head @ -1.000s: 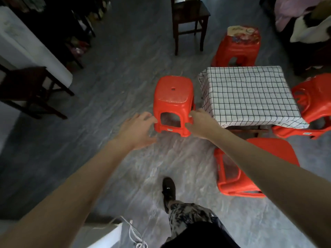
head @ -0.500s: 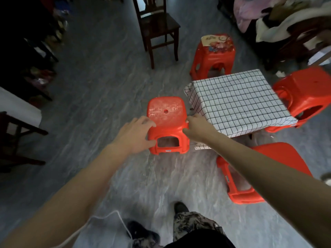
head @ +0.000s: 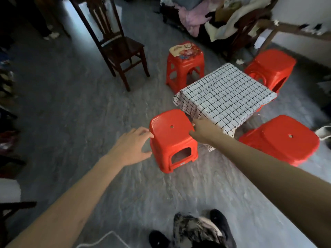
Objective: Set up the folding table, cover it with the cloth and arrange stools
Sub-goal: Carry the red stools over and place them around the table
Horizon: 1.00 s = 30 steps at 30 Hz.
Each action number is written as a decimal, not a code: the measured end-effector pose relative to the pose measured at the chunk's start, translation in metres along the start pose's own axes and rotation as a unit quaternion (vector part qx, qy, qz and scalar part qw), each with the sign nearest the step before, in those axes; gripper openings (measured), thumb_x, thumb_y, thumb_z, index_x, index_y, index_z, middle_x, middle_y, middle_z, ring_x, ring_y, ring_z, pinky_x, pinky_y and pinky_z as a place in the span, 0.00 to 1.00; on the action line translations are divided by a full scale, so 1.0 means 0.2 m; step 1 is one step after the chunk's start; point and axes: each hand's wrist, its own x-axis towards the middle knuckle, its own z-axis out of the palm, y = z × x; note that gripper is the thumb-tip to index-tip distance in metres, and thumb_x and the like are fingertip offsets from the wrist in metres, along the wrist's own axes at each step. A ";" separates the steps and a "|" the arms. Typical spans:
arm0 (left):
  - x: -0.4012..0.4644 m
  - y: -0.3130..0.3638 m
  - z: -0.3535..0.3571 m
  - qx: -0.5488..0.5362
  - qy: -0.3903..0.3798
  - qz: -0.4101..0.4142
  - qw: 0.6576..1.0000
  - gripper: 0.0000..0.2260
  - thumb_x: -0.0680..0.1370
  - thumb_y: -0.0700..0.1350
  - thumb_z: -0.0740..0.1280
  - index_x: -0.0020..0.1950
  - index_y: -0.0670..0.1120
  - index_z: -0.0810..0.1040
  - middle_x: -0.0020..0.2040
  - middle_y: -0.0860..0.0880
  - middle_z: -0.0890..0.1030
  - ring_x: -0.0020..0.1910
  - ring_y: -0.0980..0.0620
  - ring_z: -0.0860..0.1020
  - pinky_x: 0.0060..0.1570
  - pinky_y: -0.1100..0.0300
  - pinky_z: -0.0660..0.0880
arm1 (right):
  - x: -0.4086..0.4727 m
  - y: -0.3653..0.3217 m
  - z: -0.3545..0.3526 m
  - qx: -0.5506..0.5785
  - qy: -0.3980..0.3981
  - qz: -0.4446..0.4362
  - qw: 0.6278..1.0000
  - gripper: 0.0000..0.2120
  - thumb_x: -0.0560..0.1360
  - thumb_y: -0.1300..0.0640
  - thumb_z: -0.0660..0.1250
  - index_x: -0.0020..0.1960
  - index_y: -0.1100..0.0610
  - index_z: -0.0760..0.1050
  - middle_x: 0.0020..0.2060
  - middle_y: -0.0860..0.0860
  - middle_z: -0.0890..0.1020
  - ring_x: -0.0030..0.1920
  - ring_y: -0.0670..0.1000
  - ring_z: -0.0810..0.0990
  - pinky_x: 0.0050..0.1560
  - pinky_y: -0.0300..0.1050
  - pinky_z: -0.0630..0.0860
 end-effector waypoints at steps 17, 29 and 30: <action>0.70 -0.73 -0.18 0.065 -0.102 0.169 0.978 0.24 0.75 0.57 0.67 0.70 0.55 0.67 0.70 0.56 0.65 0.66 0.53 0.69 0.61 0.54 0.70 | 0.37 -0.26 0.13 0.117 0.019 0.194 0.974 0.17 0.75 0.49 0.62 0.61 0.56 0.73 0.60 0.57 0.71 0.62 0.60 0.70 0.56 0.58 0.74; 1.36 -0.83 -0.25 0.083 -0.160 0.281 0.943 0.24 0.73 0.54 0.69 0.68 0.55 0.69 0.68 0.56 0.66 0.65 0.53 0.69 0.61 0.55 0.71 | 0.56 -0.33 0.11 0.194 0.041 0.295 0.935 0.20 0.74 0.48 0.61 0.64 0.54 0.72 0.60 0.55 0.72 0.62 0.59 0.71 0.56 0.57 0.75; 1.39 -0.84 -0.24 0.091 -0.167 0.298 0.935 0.25 0.73 0.54 0.69 0.69 0.55 0.69 0.68 0.56 0.66 0.65 0.53 0.69 0.61 0.56 0.70 | 0.56 -0.34 0.12 0.199 0.045 0.307 0.930 0.20 0.75 0.49 0.62 0.65 0.54 0.71 0.61 0.55 0.71 0.63 0.59 0.71 0.56 0.56 0.75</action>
